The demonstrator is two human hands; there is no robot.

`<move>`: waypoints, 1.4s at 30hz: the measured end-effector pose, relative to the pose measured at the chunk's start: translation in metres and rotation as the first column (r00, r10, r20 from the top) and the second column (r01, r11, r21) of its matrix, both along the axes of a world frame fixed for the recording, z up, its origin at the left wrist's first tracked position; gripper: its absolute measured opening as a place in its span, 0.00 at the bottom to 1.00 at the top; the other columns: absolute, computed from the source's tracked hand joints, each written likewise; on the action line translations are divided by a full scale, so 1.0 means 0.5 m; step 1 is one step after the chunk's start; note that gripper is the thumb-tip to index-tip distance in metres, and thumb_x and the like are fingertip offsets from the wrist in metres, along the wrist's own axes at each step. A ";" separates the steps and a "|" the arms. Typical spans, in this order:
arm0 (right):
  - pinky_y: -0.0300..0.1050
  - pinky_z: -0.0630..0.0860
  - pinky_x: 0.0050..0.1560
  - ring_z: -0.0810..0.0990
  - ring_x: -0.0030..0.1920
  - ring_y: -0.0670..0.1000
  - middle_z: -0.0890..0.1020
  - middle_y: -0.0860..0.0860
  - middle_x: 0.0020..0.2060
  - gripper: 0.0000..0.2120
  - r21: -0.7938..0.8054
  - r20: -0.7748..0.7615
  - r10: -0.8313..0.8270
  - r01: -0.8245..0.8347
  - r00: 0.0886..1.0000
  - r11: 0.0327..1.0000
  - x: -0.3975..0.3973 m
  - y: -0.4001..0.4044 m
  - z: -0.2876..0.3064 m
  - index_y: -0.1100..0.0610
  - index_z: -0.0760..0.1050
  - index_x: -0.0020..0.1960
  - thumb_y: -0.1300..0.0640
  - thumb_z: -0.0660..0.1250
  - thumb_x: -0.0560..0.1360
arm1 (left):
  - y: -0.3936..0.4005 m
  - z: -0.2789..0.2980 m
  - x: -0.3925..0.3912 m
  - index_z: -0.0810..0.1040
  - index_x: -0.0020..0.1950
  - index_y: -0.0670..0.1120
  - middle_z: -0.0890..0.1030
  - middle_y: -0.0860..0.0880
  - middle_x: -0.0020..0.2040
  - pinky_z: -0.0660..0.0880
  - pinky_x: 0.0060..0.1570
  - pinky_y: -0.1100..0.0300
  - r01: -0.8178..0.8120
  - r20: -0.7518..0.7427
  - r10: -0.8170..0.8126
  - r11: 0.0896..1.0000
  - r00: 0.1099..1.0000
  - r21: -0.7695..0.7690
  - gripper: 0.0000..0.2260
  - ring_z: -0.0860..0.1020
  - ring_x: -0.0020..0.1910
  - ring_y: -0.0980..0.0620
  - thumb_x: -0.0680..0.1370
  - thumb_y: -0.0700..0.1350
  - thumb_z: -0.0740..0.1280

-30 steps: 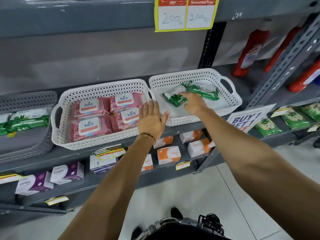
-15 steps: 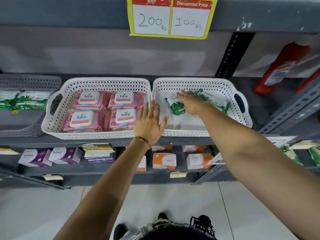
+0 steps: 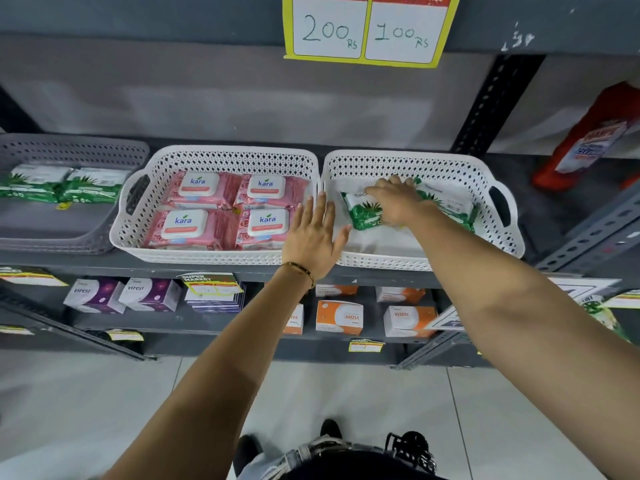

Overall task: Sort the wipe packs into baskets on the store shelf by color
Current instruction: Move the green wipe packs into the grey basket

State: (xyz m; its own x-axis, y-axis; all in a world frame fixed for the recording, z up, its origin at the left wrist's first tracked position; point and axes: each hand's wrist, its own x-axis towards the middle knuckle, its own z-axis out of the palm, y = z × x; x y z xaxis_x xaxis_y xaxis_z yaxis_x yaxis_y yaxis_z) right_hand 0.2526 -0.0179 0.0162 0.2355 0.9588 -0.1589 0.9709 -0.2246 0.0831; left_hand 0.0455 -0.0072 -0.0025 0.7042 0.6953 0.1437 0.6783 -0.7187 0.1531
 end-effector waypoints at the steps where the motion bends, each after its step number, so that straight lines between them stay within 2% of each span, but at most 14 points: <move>1: 0.60 0.60 0.68 0.66 0.66 0.59 0.70 0.56 0.67 0.35 0.028 -0.013 0.003 -0.002 1.000 1.000 0.000 -0.003 0.000 0.51 0.63 0.72 0.68 0.67 0.68 | 0.001 0.000 0.000 0.51 0.75 0.41 0.52 0.41 0.77 0.44 0.74 0.50 0.005 0.004 -0.005 1.000 1.000 -0.005 0.30 0.49 0.76 0.43 0.79 0.59 0.43; 7: 0.56 0.63 0.69 0.70 0.64 0.58 0.72 0.56 0.65 0.34 0.242 -0.156 -0.145 0.180 0.977 0.954 -0.021 -0.016 0.003 0.54 0.66 0.70 0.50 0.74 0.67 | 0.005 0.003 -0.022 0.52 0.74 0.40 0.55 0.40 0.76 0.43 0.73 0.51 0.065 0.031 -0.065 0.998 0.997 -0.002 0.29 0.51 0.76 0.43 0.80 0.58 0.46; 10: 0.56 0.66 0.68 0.71 0.64 0.59 0.73 0.58 0.64 0.33 0.342 -0.272 -0.201 0.289 0.941 0.894 -0.046 -0.019 0.015 0.58 0.67 0.67 0.49 0.74 0.66 | 0.008 -0.002 -0.060 0.56 0.74 0.39 0.59 0.39 0.75 0.47 0.73 0.49 0.068 0.043 -0.069 0.997 0.997 0.023 0.28 0.55 0.75 0.42 0.80 0.57 0.48; 13: 0.57 0.76 0.56 0.79 0.53 0.60 0.79 0.58 0.54 0.28 0.427 -0.454 -0.227 0.434 0.862 0.793 -0.087 -0.014 0.038 0.59 0.68 0.62 0.52 0.73 0.66 | 0.029 -0.010 -0.123 0.57 0.73 0.39 0.61 0.38 0.74 0.49 0.73 0.48 0.061 0.028 -0.062 0.997 0.998 0.039 0.28 0.57 0.74 0.41 0.80 0.57 0.49; 14: 0.56 0.77 0.55 0.79 0.52 0.60 0.79 0.58 0.54 0.28 0.456 -0.498 -0.230 0.478 0.836 0.751 -0.101 -0.012 0.050 0.58 0.68 0.62 0.52 0.73 0.65 | 0.038 -0.012 -0.144 0.57 0.73 0.39 0.61 0.38 0.74 0.49 0.73 0.47 0.059 0.016 -0.060 0.997 0.998 0.050 0.28 0.57 0.74 0.41 0.80 0.57 0.49; 16: 0.56 0.76 0.57 0.77 0.56 0.60 0.76 0.58 0.58 0.31 0.515 -0.512 -0.238 0.517 0.825 0.684 -0.140 0.001 0.076 0.58 0.68 0.63 0.51 0.74 0.64 | 0.065 -0.013 -0.198 0.57 0.73 0.39 0.61 0.38 0.74 0.47 0.73 0.47 0.047 0.000 -0.047 0.996 0.999 0.075 0.28 0.57 0.74 0.40 0.80 0.57 0.49; 19: 0.56 0.72 0.62 0.73 0.60 0.60 0.73 0.59 0.61 0.32 0.566 -0.499 -0.221 0.509 0.838 0.649 -0.212 0.035 0.115 0.56 0.69 0.64 0.49 0.74 0.63 | 0.110 -0.014 -0.290 0.56 0.73 0.39 0.60 0.39 0.74 0.44 0.73 0.48 0.020 0.003 -0.020 0.997 1.000 0.076 0.29 0.55 0.75 0.41 0.80 0.58 0.48; 22: 0.53 0.70 0.64 0.73 0.62 0.60 0.74 0.59 0.61 0.33 0.560 -0.526 -0.169 0.489 0.834 0.669 -0.300 0.075 0.140 0.55 0.71 0.65 0.51 0.74 0.62 | 0.157 -0.019 -0.389 0.54 0.74 0.40 0.58 0.40 0.76 0.44 0.74 0.46 0.012 -0.028 -0.010 0.998 1.000 0.061 0.31 0.52 0.75 0.41 0.79 0.61 0.44; 27: 0.49 0.69 0.64 0.74 0.61 0.57 0.74 0.58 0.61 0.36 0.465 -0.549 -0.079 0.382 0.832 0.799 -0.496 0.172 0.153 0.56 0.71 0.67 0.51 0.77 0.62 | 0.251 -0.023 -0.592 0.48 0.75 0.40 0.53 0.39 0.76 0.37 0.73 0.48 -0.057 -0.019 0.059 0.993 0.998 0.105 0.31 0.47 0.76 0.41 0.79 0.60 0.45; 36: 0.48 0.68 0.65 0.71 0.65 0.59 0.73 0.60 0.64 0.39 0.310 -0.501 0.091 0.081 0.861 0.947 -0.776 0.373 0.152 0.57 0.71 0.68 0.42 0.76 0.62 | 0.378 -0.027 -0.846 0.46 0.74 0.38 0.49 0.39 0.77 0.40 0.74 0.47 -0.348 0.007 0.349 0.935 0.937 0.061 0.32 0.45 0.76 0.41 0.80 0.59 0.47; 38: 0.45 0.68 0.59 0.73 0.62 0.57 0.76 0.58 0.58 0.33 0.276 -0.492 0.147 -0.007 0.858 0.961 -0.825 0.420 0.144 0.57 0.76 0.61 0.41 0.76 0.62 | 0.402 -0.024 -0.886 0.48 0.74 0.37 0.51 0.37 0.76 0.42 0.74 0.46 -0.402 0.044 0.401 0.914 0.915 0.042 0.31 0.46 0.76 0.40 0.80 0.57 0.48; 40: 0.44 0.66 0.56 0.72 0.56 0.52 0.78 0.51 0.48 0.21 0.236 -0.499 0.171 -0.056 0.850 0.970 -0.867 0.461 0.135 0.50 0.78 0.49 0.39 0.75 0.62 | 0.419 -0.023 -0.919 0.50 0.74 0.36 0.52 0.36 0.76 0.44 0.74 0.45 -0.439 0.079 0.436 0.898 0.896 0.025 0.31 0.48 0.75 0.39 0.80 0.56 0.50; 41: 0.44 0.67 0.56 0.72 0.55 0.51 0.78 0.49 0.47 0.19 0.220 -0.509 0.178 -0.073 0.842 0.973 -0.888 0.481 0.130 0.49 0.78 0.47 0.39 0.76 0.62 | 0.426 -0.023 -0.934 0.50 0.74 0.35 0.53 0.36 0.76 0.45 0.74 0.45 -0.456 0.084 0.453 0.890 0.887 0.019 0.31 0.48 0.75 0.39 0.80 0.56 0.51; 42: 0.44 0.68 0.58 0.73 0.57 0.51 0.79 0.50 0.51 0.22 0.199 -0.517 0.186 -0.094 0.835 0.975 -0.910 0.499 0.124 0.50 0.78 0.50 0.39 0.76 0.62 | 0.433 -0.024 -0.949 0.50 0.74 0.35 0.53 0.36 0.76 0.45 0.75 0.45 -0.470 0.083 0.467 0.883 0.880 0.018 0.32 0.48 0.75 0.39 0.80 0.57 0.51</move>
